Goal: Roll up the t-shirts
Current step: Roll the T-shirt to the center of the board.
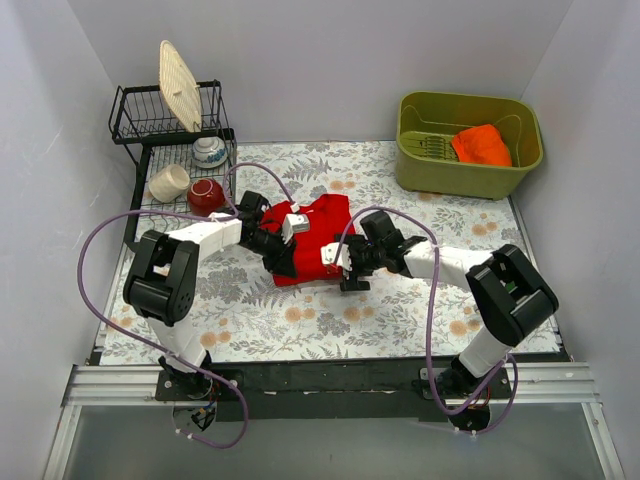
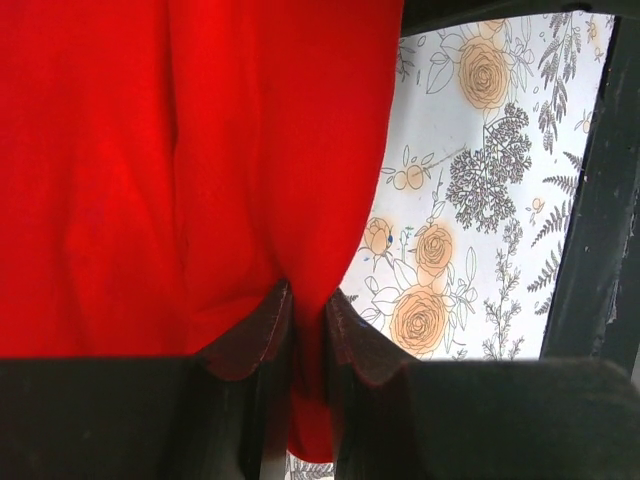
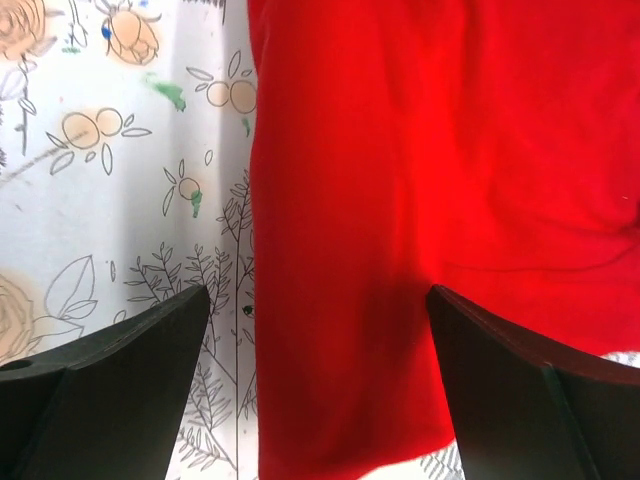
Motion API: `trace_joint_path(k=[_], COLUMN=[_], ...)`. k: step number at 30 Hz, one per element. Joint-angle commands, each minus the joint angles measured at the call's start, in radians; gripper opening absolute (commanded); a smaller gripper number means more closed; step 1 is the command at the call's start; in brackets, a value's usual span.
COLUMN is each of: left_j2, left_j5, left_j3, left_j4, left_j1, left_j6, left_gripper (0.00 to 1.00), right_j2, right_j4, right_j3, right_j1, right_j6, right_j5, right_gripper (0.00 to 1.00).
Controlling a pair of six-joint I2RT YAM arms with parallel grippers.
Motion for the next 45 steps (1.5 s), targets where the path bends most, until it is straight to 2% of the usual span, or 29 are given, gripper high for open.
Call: trace_joint_path(k=[1,3,5,8,9,10,11,12,16,18,23,29,34,37,38,41,42,44,45], left_j2=[0.017,0.024,0.028,0.033,0.031,0.027,0.009,-0.002,-0.105,-0.195,-0.326,-0.371,-0.343,-0.328,-0.325,-0.326,-0.337,-0.351,-0.357], left_j5=[0.057,0.063,0.062,0.059,0.045,0.037,0.027,0.019,-0.010,-0.035,-0.131,-0.197,-0.250,-0.277,-0.285,-0.306,-0.311,-0.300,-0.291], left_j3=[0.042,0.058,0.064,0.065,0.062,0.061,0.059,0.049,-0.002,-0.043,-0.207,-0.329,-0.386,-0.421,-0.429,-0.452,-0.455,-0.432,-0.417], left_j4=[-0.046,-0.056,-0.063,-0.079,-0.082,-0.080,-0.077,-0.070,0.010,0.067,0.249,0.374,0.455,0.496,0.510,0.520,0.514,0.436,0.399], left_j1=[0.026,0.031,0.034,0.041,0.041,0.041,0.043,0.043,0.043,0.034,-0.034,-0.089,-0.095,-0.097,-0.097,-0.097,-0.097,-0.095,-0.086], left_j6=[0.042,0.049,0.057,0.065,0.071,0.071,0.068,0.060,0.029,0.019,0.017,0.064,0.098,0.129,0.132,0.147,0.152,0.173,0.170], left_gripper=[0.04,0.04,0.04,0.07,0.13,0.24,0.42,0.47,0.57,0.66,0.67,0.67,0.63,0.58,0.49,0.34,0.23,0.11,0.01], right_j2=[0.022,0.027,0.042,0.047,0.044,0.044,0.045,0.048,0.071,0.080,0.151,0.163,0.160,0.166,0.169,0.185,0.186,0.180,0.177], right_j4=[0.087,0.107,0.127,0.193,0.204,0.209,0.187,0.154,-0.043,-0.142,-0.296,-0.298,-0.296,-0.302,-0.311,-0.336,-0.360,-0.385,-0.406], right_j3=[-0.016,-0.031,-0.031,-0.047,-0.054,-0.051,-0.041,-0.004,0.113,0.156,0.268,0.257,0.252,0.255,0.259,0.278,0.282,0.289,0.294], right_j1=[0.007,0.010,0.010,0.010,0.012,0.013,0.013,0.012,0.000,-0.010,-0.020,-0.031,-0.031,-0.033,-0.034,-0.036,-0.037,-0.037,-0.039], right_j6=[-0.064,-0.069,-0.069,-0.055,-0.053,-0.055,-0.052,-0.046,-0.008,0.020,0.127,0.196,0.207,0.216,0.221,0.244,0.243,0.237,0.226], right_j5=[-0.022,-0.016,-0.005,0.038,0.056,0.064,0.068,0.062,0.016,-0.031,-0.102,-0.114,-0.113,-0.117,-0.122,-0.133,-0.134,-0.136,-0.149], right_gripper=[0.99,0.98,0.92,0.70,0.54,0.46,0.40,0.31,0.24,0.24,0.24,0.23,0.24,0.24,0.24,0.24,0.24,0.24,0.24])
